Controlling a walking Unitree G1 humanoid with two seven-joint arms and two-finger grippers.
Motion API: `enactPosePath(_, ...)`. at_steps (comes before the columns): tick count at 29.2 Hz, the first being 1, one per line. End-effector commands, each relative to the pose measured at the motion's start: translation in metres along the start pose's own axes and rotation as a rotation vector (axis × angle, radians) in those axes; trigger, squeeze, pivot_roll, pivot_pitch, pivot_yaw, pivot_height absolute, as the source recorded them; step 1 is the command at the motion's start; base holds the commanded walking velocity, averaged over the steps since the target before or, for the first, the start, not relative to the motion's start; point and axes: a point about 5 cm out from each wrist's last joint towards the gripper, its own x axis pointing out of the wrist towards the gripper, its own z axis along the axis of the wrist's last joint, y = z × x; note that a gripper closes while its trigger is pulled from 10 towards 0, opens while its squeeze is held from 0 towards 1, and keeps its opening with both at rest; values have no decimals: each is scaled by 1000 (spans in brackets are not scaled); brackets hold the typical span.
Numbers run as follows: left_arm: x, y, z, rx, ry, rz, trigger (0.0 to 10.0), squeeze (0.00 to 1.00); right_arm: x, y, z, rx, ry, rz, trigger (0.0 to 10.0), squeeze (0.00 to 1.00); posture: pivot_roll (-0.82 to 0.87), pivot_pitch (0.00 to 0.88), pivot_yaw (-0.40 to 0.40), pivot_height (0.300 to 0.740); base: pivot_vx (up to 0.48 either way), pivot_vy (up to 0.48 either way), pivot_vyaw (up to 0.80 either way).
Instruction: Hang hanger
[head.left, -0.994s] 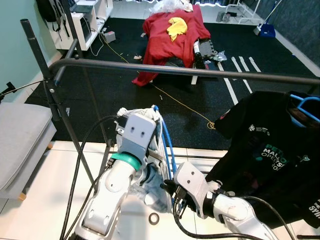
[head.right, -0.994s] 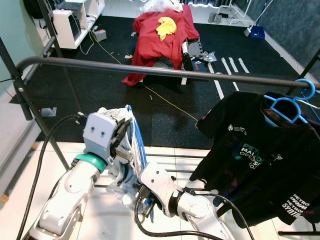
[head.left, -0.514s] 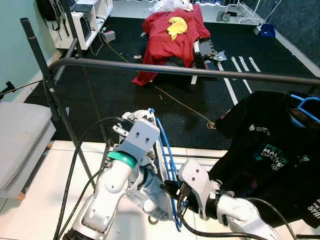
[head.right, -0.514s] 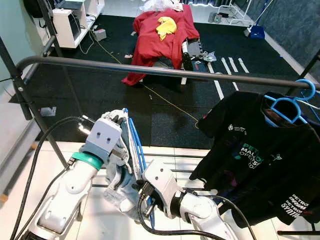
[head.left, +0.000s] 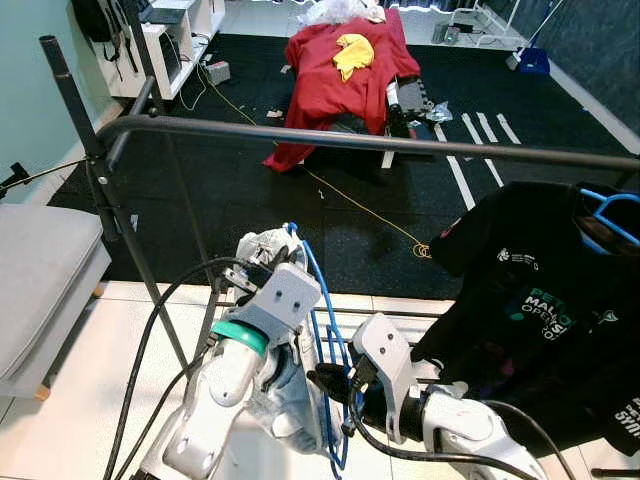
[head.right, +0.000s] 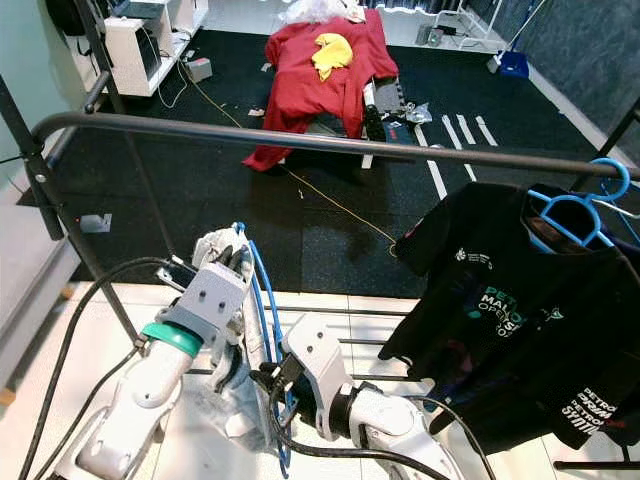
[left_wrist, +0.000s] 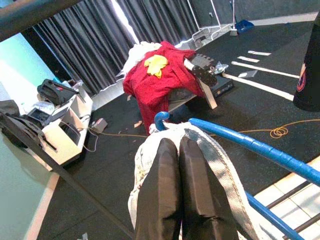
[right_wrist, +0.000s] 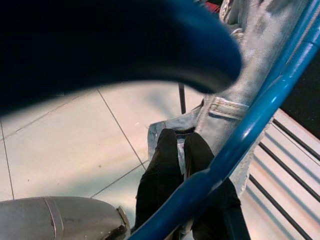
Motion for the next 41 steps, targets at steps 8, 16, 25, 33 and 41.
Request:
enactPosePath(8, -1, -14, 21, 0, -127, -49, 0, 0, 3, -2, -24, 3, 152, -16, 0, 0, -137, 171, 12, 740, 0, 0, 0)
enactPosePath(16, 10, -12, 40, 6, -224, -22, 0, 0, 6, -18, -24, -28, 177, -124, 0, 0, -128, 176, 8, 740, 0, 0, 0)
enactPosePath(25, 26, -19, 50, 57, -292, -36, 0, 0, 8, -11, -12, -46, 143, -74, 0, 0, -136, 181, 15, 740, 0, 0, 0)
enactPosePath(33, 19, -41, 42, 101, -293, -130, 0, 0, 12, -3, -17, -46, 165, -42, 0, 0, -138, 189, 14, 740, 0, 0, 0)
enactPosePath(41, 3, -52, 27, 164, -275, -182, 0, 0, 12, -7, 2, 71, 44, -44, 0, 0, -130, 189, 12, 740, 0, 0, 0)
